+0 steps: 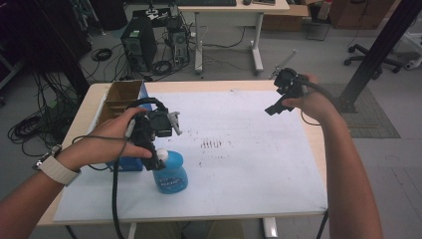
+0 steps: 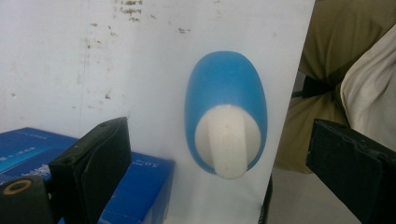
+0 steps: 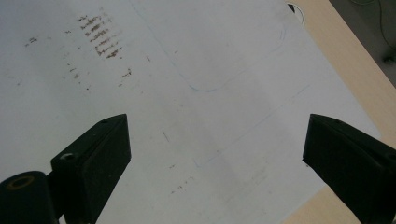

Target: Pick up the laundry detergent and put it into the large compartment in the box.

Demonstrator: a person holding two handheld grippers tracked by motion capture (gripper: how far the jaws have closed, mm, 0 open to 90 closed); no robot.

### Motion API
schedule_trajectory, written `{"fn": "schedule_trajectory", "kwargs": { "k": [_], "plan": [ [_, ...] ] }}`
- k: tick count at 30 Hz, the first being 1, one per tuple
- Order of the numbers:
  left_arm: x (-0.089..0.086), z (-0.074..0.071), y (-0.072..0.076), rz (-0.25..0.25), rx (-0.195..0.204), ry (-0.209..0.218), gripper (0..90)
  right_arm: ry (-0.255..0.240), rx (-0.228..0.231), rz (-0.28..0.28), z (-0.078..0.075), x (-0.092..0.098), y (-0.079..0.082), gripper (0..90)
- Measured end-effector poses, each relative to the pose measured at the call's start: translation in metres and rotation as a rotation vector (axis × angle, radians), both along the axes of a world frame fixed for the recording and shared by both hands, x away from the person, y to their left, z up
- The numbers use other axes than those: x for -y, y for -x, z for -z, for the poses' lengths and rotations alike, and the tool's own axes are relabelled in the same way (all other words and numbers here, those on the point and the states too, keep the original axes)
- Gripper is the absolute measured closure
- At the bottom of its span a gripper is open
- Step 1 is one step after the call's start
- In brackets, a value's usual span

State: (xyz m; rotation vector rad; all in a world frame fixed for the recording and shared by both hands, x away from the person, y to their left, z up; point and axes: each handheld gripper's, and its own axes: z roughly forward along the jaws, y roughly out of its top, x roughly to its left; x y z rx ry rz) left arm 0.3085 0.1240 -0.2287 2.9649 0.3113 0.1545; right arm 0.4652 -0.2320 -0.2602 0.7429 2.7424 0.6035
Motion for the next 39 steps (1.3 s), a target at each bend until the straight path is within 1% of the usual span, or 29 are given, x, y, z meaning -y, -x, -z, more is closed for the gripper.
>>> {"fn": "schedule_trajectory", "kwargs": {
  "k": [4,5,11,17,29,31,39],
  "plan": [
    [0.001,0.002,0.001,0.006,-0.001,0.008,6.9,0.002,0.0,0.0,0.0,0.0,0.0,7.7],
    [0.001,0.002,0.001,0.01,-0.002,0.002,6.9,0.001,0.001,0.0,-0.001,0.0,0.0,7.7],
    [0.001,0.008,0.001,0.014,-0.002,0.009,6.9,0.004,0.0,-0.001,0.0,0.0,0.0,7.7],
    [0.002,0.012,0.001,0.037,-0.007,0.015,6.9,0.005,-0.002,-0.002,0.001,-0.001,0.0,7.6],
    [0.003,0.022,0.001,0.045,-0.014,0.015,6.9,0.009,-0.003,-0.005,0.002,-0.001,-0.001,7.6],
    [0.003,0.026,0.001,0.047,-0.019,0.016,6.9,0.01,-0.003,-0.005,0.002,-0.001,-0.001,7.7],
    [0.003,0.033,0.001,0.047,-0.031,0.023,6.9,0.011,-0.002,-0.008,0.002,-0.003,-0.001,7.7]
  ]
}}
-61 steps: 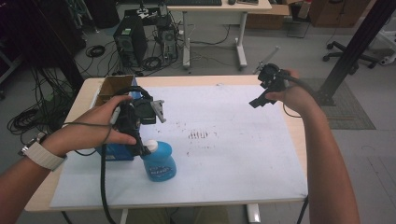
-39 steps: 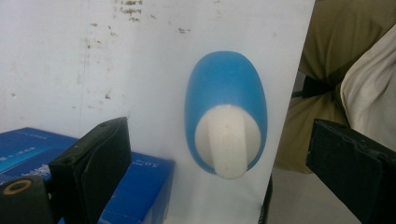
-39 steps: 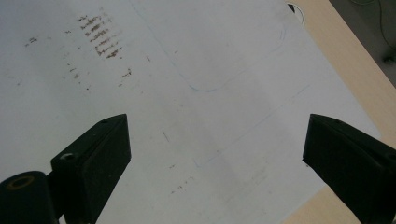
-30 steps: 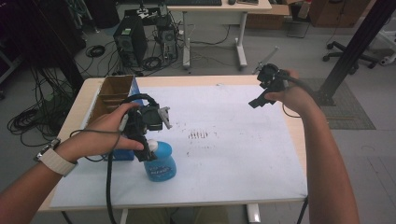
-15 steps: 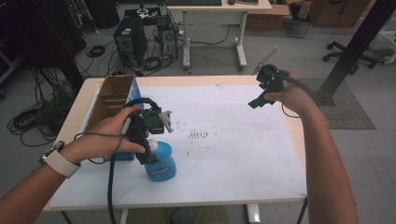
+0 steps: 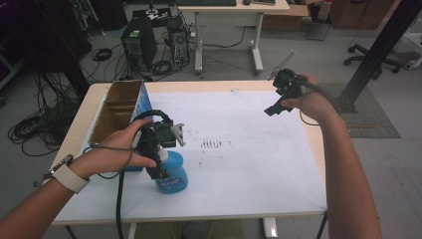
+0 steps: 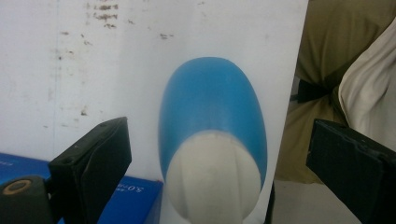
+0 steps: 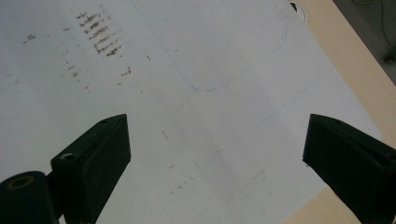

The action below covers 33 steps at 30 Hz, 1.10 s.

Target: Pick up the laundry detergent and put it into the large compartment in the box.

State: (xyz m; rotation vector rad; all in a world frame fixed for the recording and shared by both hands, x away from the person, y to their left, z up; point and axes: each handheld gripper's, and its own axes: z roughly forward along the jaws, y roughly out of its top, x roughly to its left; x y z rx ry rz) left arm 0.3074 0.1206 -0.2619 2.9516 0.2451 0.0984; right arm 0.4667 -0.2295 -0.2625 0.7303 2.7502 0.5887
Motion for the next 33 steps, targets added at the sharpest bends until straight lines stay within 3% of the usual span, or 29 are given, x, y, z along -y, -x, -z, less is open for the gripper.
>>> {"fn": "schedule_trajectory", "kwargs": {
  "k": [21,33],
  "plan": [
    [0.001,0.018,-0.004,-0.014,-0.007,-0.004,7.3,0.006,-0.005,-0.003,0.002,-0.002,-0.001,7.7],
    [0.002,0.025,-0.007,-0.01,-0.012,-0.005,11.9,0.001,-0.008,0.0,0.003,0.0,-0.001,7.7]
  ]
}}
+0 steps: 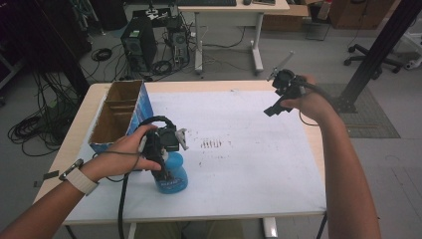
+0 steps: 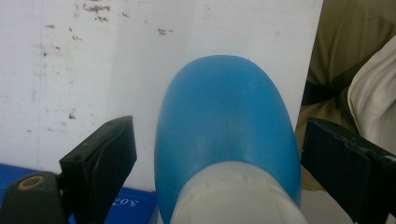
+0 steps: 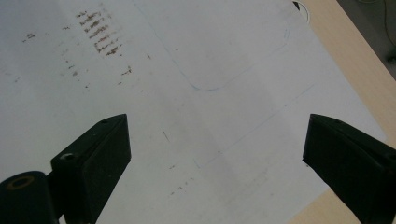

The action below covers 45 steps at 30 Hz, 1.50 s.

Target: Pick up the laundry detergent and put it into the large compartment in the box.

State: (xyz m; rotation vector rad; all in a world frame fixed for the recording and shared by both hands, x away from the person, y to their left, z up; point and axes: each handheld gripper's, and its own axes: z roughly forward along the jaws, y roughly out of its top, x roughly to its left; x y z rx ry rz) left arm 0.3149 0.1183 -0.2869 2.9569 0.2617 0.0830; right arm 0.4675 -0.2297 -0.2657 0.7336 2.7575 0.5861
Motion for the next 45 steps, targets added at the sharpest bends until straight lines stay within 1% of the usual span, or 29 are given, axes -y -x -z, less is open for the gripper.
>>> {"fn": "schedule_trajectory", "kwargs": {
  "k": [6,9,15,21,23,28,31,34,37,44,45],
  "plan": [
    [0.0007,0.0036,-0.0011,0.009,-0.013,-0.001,14.9,-0.002,-0.003,0.003,0.0016,0.0019,0.0,7.7],
    [0.0006,0.0046,-0.0014,0.012,-0.011,0.0,18.1,-0.004,-0.002,0.002,0.0016,0.0021,-0.0003,7.8],
    [0.0001,0.0058,-0.0021,0.01,-0.016,-0.006,20.5,-0.004,-0.002,-0.001,0.0024,0.0016,-0.0008,7.8],
    [-0.0001,0.0069,-0.0025,0.004,-0.012,-0.014,24.4,-0.004,-0.003,0.001,0.0027,0.0014,-0.0007,7.8],
    [-0.0005,0.0071,-0.0027,0.001,-0.008,-0.013,27.1,-0.005,-0.002,0.001,0.0027,0.0016,-0.0007,7.8],
    [-0.0007,0.0074,-0.0027,0.002,-0.006,-0.016,29.5,-0.006,-0.002,0.001,0.0027,0.0021,-0.0007,7.7],
    [-0.0004,0.0075,-0.0025,0.005,-0.01,-0.02,32.4,-0.006,-0.002,0.001,0.0028,0.0022,-0.0007,7.7],
    [-0.0003,0.0076,-0.0028,-0.001,-0.014,-0.021,32.8,-0.007,-0.001,0.002,0.0029,0.0023,-0.0005,7.7],
    [0.0001,0.0069,-0.0021,0.005,-0.017,-0.023,36.5,-0.006,-0.001,0.003,0.003,0.0028,-0.0003,7.7],
    [0.0007,0.0066,-0.0005,0.001,-0.002,-0.026,36.7,-0.011,0.001,0.003,0.0027,0.0038,0.0005,7.8],
    [0.0005,0.0066,-0.0005,0.0,0.001,-0.021,36.8,-0.01,0.001,0.004,0.0025,0.004,0.0006,7.8]
  ]
}}
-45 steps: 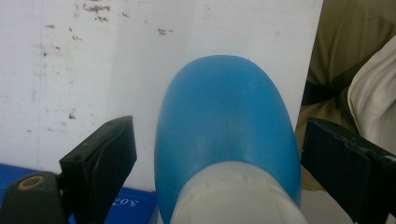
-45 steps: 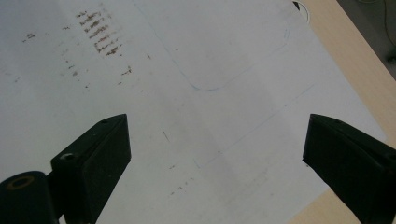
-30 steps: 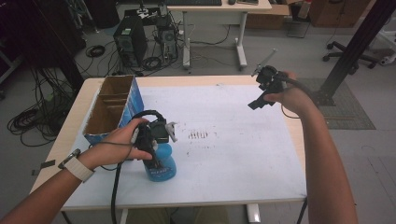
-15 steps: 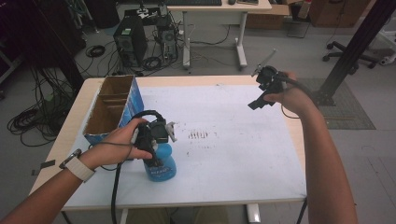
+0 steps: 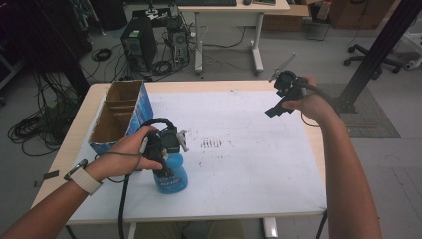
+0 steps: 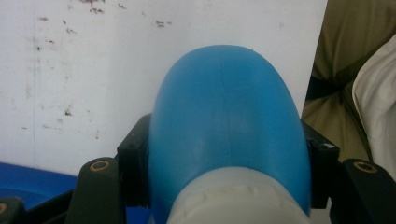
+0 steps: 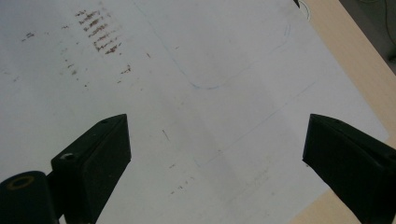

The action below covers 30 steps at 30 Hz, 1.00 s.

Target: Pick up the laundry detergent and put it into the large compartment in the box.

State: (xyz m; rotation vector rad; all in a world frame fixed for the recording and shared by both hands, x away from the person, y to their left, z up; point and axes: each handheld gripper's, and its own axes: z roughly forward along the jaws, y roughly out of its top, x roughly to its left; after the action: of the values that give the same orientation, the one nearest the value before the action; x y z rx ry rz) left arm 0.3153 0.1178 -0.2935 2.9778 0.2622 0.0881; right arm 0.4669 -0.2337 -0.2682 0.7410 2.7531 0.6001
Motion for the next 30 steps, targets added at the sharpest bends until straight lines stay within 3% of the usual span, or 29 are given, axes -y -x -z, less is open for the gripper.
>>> {"fn": "schedule_trajectory", "kwargs": {
  "k": [18,30],
  "plan": [
    [-0.003,-0.007,0.001,-0.036,-0.002,-0.01,36.9,-0.002,0.003,0.004,-0.001,0.001,0.001,7.9],
    [-0.003,-0.025,0.005,-0.07,0.009,-0.017,37.0,-0.009,0.005,0.002,-0.002,0.003,0.003,7.9]
  ]
}}
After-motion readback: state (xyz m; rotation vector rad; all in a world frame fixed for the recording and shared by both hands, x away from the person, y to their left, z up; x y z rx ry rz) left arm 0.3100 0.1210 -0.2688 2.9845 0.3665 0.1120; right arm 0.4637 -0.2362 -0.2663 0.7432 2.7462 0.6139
